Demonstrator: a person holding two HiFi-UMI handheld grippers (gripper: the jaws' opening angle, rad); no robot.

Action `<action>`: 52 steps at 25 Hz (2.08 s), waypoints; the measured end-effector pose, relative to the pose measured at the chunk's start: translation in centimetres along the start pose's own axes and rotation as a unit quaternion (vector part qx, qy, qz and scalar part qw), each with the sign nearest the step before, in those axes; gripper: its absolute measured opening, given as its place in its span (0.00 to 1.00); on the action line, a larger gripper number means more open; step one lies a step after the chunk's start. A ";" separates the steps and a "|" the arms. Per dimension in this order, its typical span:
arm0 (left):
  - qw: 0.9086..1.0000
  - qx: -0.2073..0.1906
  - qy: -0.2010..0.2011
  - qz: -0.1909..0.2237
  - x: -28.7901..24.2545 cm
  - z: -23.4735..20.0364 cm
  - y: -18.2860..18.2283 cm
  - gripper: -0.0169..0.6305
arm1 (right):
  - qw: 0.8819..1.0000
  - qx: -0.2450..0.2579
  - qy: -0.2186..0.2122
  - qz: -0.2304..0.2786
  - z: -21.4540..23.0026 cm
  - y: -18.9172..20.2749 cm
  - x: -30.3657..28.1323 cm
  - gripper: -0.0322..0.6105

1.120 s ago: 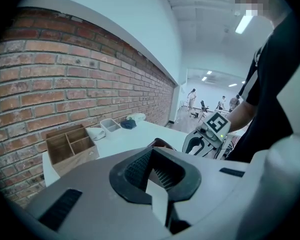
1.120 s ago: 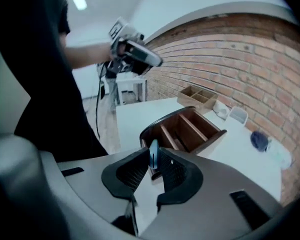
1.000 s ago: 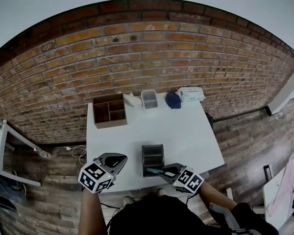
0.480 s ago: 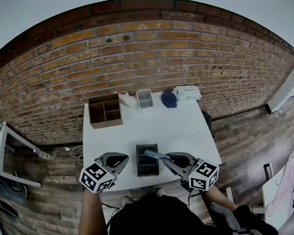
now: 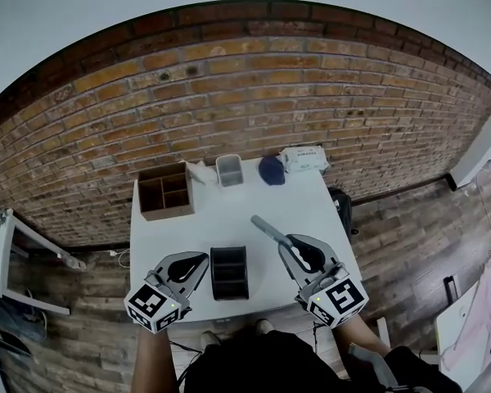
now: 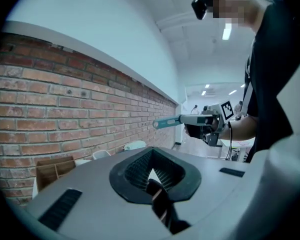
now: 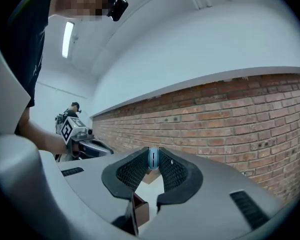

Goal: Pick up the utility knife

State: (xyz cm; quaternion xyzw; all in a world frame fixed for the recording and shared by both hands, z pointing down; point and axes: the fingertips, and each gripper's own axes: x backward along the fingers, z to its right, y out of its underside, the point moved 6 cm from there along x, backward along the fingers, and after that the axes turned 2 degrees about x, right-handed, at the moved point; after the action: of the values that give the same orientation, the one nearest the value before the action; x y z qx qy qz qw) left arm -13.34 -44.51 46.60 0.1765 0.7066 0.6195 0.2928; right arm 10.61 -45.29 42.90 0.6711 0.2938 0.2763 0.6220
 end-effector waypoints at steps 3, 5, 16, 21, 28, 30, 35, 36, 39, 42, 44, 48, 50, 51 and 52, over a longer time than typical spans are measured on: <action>1.000 0.006 -0.020 0.020 -0.4 0.5 -0.7 0.01 | 1.000 -0.009 -0.008 0.004 1.3 0.3 0.3 0.15; 0.999 0.011 -0.026 0.028 -0.4 1.1 -0.7 0.01 | 1.000 -0.013 -0.013 0.005 1.8 0.7 0.5 0.15; 0.999 -0.008 -0.006 0.044 3.6 5.0 -0.5 0.01 | 0.999 -0.017 -0.029 0.008 -2.0 -0.1 3.3 0.15; 0.999 -0.012 -0.008 0.051 9.3 7.1 0.8 0.01 | 1.000 -0.017 -0.021 0.005 -7.5 -0.7 5.6 0.15; 0.997 -0.004 -0.015 0.078 19.0 11.2 3.4 0.01 | 1.000 -0.006 -0.024 -0.007 -17.5 -1.0 10.4 0.15; 0.996 0.001 -0.015 0.083 21.5 12.7 4.3 0.01 | 1.000 -0.006 -0.020 -0.010 -20.3 -1.2 12.2 0.15; 0.997 0.009 0.001 0.078 25.5 16.1 5.9 0.01 | 0.999 -0.002 -0.004 -0.035 -25.8 -1.4 16.4 0.15; 0.997 0.008 0.002 0.078 26.1 16.7 6.0 0.01 | 0.999 -0.003 0.001 -0.039 -26.7 -1.4 17.1 0.15; 0.996 0.013 0.008 0.088 27.4 18.1 5.9 0.01 | 0.999 -0.002 0.012 -0.040 -28.4 -2.2 18.9 0.16; 0.996 0.010 0.012 0.089 28.0 19.6 5.9 0.01 | 0.999 0.008 0.017 -0.033 -29.3 -3.2 20.6 0.15; 0.996 0.007 0.014 0.090 28.2 20.9 5.8 0.01 | 0.999 0.007 0.020 -0.030 -29.7 -3.5 21.8 0.15; 0.996 -0.003 0.020 0.086 28.3 23.9 5.1 0.01 | 1.000 0.011 0.020 -0.017 -30.4 -4.4 25.0 0.15; 0.996 -0.005 0.018 0.092 28.3 25.6 4.5 0.01 | 1.000 0.018 0.015 -0.013 -30.8 -4.8 26.8 0.15; 0.995 -0.002 0.018 0.100 28.3 26.7 4.2 0.01 | 1.000 0.019 0.013 -0.012 -30.9 -4.9 27.9 0.15; 0.994 0.003 0.021 0.109 28.3 28.0 3.9 0.01 | 1.000 0.020 0.011 -0.011 -31.0 -5.0 29.2 0.15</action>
State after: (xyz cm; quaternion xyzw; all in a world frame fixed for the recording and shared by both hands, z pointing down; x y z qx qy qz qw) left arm -17.77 -4.93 43.25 0.2403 0.6910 0.6491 0.2086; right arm 7.26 -2.65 40.30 0.6770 0.3136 0.2712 0.6081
